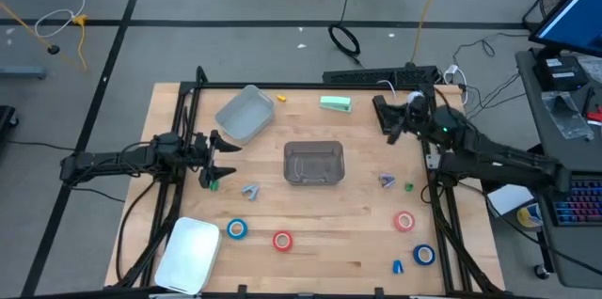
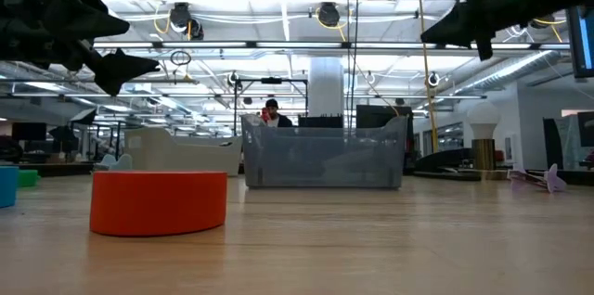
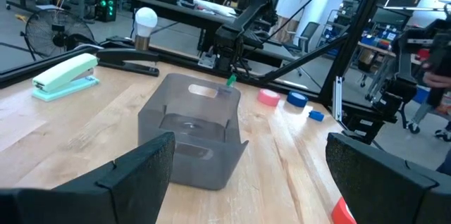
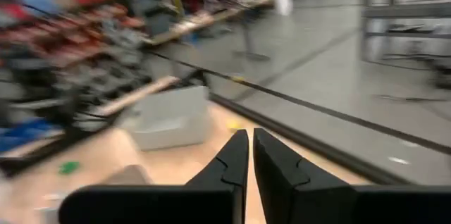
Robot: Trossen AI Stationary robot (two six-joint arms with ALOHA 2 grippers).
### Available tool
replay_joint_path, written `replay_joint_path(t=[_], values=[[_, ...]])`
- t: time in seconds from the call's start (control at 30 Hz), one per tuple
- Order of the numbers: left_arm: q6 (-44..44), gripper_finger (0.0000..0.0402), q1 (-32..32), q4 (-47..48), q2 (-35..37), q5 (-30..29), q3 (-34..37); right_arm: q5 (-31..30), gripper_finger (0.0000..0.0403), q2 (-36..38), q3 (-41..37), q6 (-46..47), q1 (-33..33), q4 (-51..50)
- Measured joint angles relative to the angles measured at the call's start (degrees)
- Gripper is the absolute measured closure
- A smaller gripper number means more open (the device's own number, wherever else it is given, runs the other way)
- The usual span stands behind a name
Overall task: Pick and place Stapler, Stapler remover, tape
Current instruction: Put the black stapler into the white bin
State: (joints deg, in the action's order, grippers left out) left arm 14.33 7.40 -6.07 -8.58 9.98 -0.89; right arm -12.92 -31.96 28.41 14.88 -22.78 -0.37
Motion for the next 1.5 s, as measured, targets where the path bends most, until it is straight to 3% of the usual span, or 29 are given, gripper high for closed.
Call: replay_joint_path(t=[0.2,0.6,0.87,1.5], values=[[0.0,0.0036,0.0,-0.1,0.0,0.0,0.0,-7.8,0.0363,-11.7,6.4,-1.1,-0.3,-11.1],[0.0,0.0036,0.0,-0.1,0.0,0.0,0.0,-12.1,0.0241,-24.6,16.7,0.9,-7.0,-36.3],[-0.6,0.0036,0.0,-0.1,0.0,0.0,0.0,-4.9,0.0178,-29.1,17.0,6.0,-12.2,-38.8],[0.9,0.0036,0.0,-0.1,0.0,0.0,0.0,-3.7,0.0097,-40.4,17.0,5.4,-17.1,-38.9]])
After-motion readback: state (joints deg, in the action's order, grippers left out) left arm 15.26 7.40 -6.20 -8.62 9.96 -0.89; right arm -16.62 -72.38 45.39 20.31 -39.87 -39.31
